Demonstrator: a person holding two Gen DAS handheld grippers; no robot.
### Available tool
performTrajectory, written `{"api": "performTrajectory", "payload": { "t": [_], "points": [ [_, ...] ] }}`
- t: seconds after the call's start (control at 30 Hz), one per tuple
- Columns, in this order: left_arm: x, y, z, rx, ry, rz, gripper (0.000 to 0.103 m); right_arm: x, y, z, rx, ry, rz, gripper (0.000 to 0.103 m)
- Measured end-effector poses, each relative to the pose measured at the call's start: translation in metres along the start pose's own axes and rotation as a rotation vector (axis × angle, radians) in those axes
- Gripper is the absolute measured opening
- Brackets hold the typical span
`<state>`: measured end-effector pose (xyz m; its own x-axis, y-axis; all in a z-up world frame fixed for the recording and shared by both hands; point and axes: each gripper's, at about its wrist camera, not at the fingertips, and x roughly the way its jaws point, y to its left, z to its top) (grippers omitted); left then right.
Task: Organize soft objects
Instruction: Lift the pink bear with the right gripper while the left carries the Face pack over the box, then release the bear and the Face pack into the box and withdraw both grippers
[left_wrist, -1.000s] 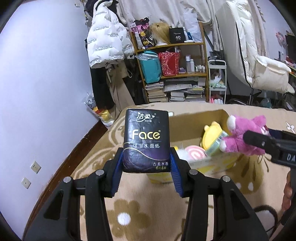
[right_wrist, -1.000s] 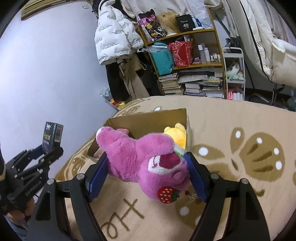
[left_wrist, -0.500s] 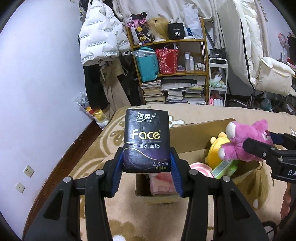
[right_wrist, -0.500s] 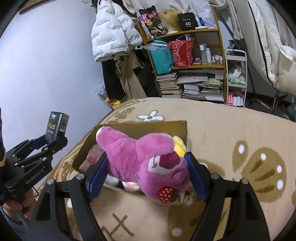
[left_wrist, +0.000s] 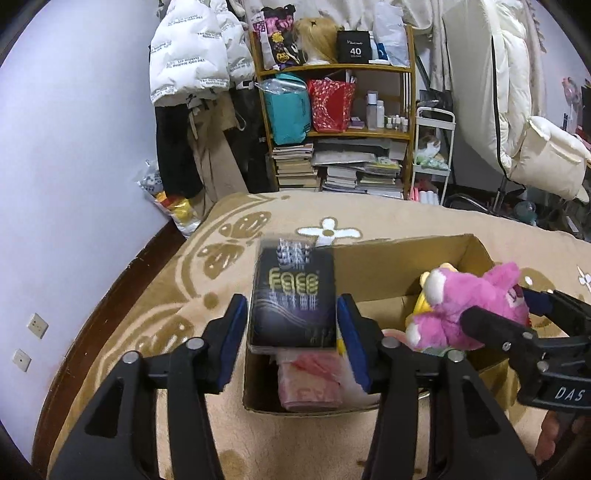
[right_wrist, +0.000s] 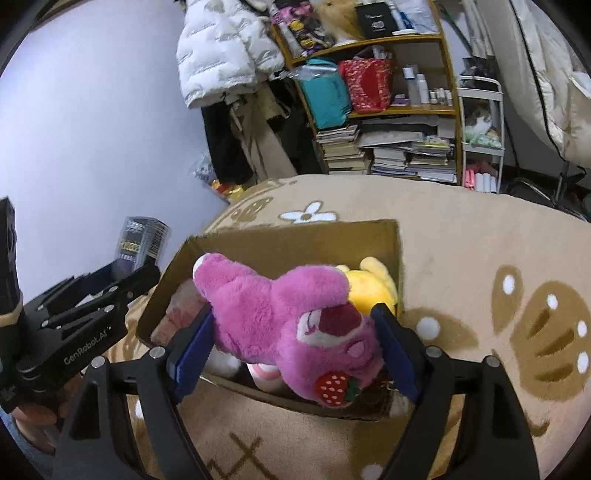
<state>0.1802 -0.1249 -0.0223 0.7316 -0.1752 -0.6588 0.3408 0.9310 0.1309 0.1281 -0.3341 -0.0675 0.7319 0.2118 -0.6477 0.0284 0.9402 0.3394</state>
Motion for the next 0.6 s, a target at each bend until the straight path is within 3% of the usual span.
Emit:
{"api": "performTrajectory", "payload": {
  "t": [0.1,0.2,0.3,0.6],
  "points": [
    [-0.002,0.002,-0.001,-0.001,-0.008,0.012,0.076,0.002,0.003,0.000,-0.031,0.011,-0.016,0.089],
    [-0.005,0.006,-0.001,-0.015,0.009,0.015,0.083,0.001,0.003,0.001,-0.042,0.021,-0.001,0.090],
    [-0.013,0.011,-0.001,-0.022,0.010,0.026,0.091,-0.004,0.001,0.002,-0.047,0.011,-0.008,0.101],
    [-0.057,0.029,-0.007,-0.018,-0.019,0.091,0.099,-0.031,0.003,0.008,-0.062,-0.015,-0.025,0.103]
  ]
}}
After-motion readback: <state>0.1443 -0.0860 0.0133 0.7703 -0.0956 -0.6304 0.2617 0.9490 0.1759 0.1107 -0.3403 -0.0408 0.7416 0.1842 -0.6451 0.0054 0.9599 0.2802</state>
